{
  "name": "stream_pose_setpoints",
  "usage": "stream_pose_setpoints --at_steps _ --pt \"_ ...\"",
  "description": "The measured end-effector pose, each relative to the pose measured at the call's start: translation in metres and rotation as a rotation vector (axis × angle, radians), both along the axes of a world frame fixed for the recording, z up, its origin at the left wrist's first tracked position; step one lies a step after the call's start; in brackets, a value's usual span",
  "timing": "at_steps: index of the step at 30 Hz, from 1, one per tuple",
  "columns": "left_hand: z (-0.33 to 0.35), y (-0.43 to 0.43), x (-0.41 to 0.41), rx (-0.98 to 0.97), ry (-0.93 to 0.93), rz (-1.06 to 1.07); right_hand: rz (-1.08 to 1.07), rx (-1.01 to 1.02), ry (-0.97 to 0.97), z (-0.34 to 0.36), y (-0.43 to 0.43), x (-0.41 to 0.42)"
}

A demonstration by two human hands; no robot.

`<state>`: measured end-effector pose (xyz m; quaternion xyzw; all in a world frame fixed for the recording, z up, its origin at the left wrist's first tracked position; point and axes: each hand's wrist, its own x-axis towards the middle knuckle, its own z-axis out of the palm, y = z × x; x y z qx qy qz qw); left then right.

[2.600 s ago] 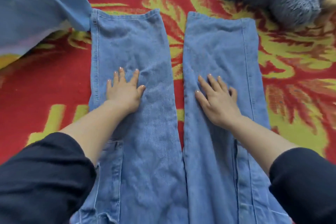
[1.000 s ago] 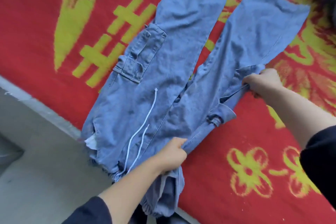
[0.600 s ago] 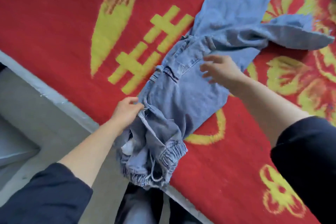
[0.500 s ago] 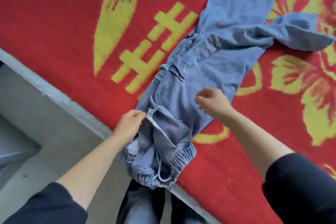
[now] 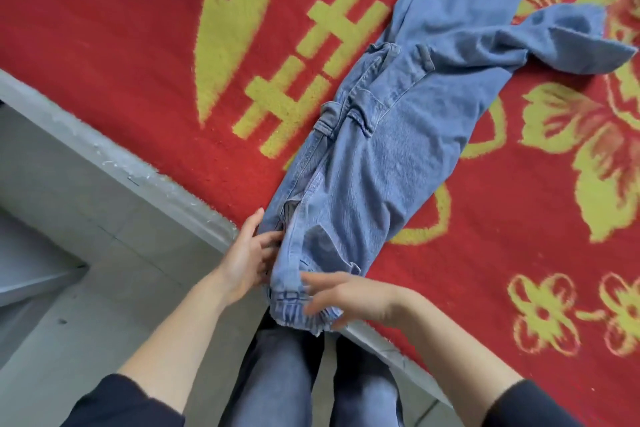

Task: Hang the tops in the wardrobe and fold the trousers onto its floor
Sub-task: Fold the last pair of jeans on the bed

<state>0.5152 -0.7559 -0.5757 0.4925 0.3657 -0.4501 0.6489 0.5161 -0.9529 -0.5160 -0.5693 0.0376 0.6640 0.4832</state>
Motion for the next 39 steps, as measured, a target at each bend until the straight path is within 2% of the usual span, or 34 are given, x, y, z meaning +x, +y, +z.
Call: stream_pose_setpoints --at_steps 3,5,7,8,10,12,16,18,21,23,25,26,27,29,30,31,34,37,39 --pt "0.004 0.008 -0.006 0.017 -0.117 -0.201 -0.006 0.127 -0.015 -0.012 0.007 -0.017" --pt "0.005 0.004 -0.008 0.092 -0.226 -0.382 -0.181 0.105 -0.049 -0.022 0.002 -0.029" --pt "0.01 -0.003 -0.004 0.22 -0.296 -0.461 -0.347 -0.136 -0.228 -0.031 -0.007 -0.042" --pt "0.01 -0.005 0.0 0.268 -0.301 -0.469 -0.333 -0.313 -0.384 -0.037 -0.015 -0.049" --pt "0.007 -0.007 0.006 0.264 -0.237 -0.382 -0.119 -0.504 -0.585 -0.044 -0.031 -0.064" --pt "0.008 -0.009 0.009 0.172 -0.173 -0.314 0.019 -0.507 -0.552 -0.052 -0.041 -0.079" --pt "0.007 -0.01 0.007 0.102 -0.152 -0.289 -0.157 -0.473 -0.515 -0.065 -0.035 -0.098" --pt "0.006 -0.012 0.003 0.138 -0.147 -0.258 -0.175 -0.501 -0.562 -0.068 -0.027 -0.103" --pt "0.011 -0.014 -0.004 0.146 -0.147 -0.185 -0.169 -0.635 -0.692 -0.064 -0.014 -0.122" --pt "0.015 -0.011 -0.008 0.054 -0.141 -0.076 -0.198 -0.703 -0.823 -0.058 -0.008 -0.146" --pt "0.016 -0.006 -0.013 -0.054 -0.135 0.015 -0.199 -0.68 -0.929 -0.056 -0.007 -0.177" --pt "0.013 -0.004 -0.019 -0.025 -0.151 0.016 -0.136 -0.67 -0.935 -0.055 -0.007 -0.19" --pt "0.01 -0.003 -0.025 0.103 -0.178 -0.037 -0.055 -0.649 -0.894 -0.055 -0.008 -0.2" --pt "-0.002 0.001 -0.042 0.486 -0.226 -0.217 0.083 -0.589 -0.711 -0.059 -0.015 -0.209" --pt "-0.008 0.002 -0.05 0.586 -0.234 -0.285 0.073 -0.582 -0.649 -0.062 -0.019 -0.208" --pt "-0.013 0.001 -0.057 0.607 -0.243 -0.323 -0.006 -0.597 -0.629 -0.065 -0.023 -0.202" --pt "-0.02 0.001 -0.064 0.496 -0.334 -0.295 -0.315 -0.687 -0.672 -0.069 -0.033 -0.167" --pt "-0.02 0.012 -0.069 0.337 -0.282 -0.167 -0.411 -0.68 -0.768 -0.068 -0.033 -0.128" --pt "-0.025 0.022 -0.076 0.563 -0.324 -0.155 -0.42 -0.671 -0.807 -0.066 -0.033 -0.109"
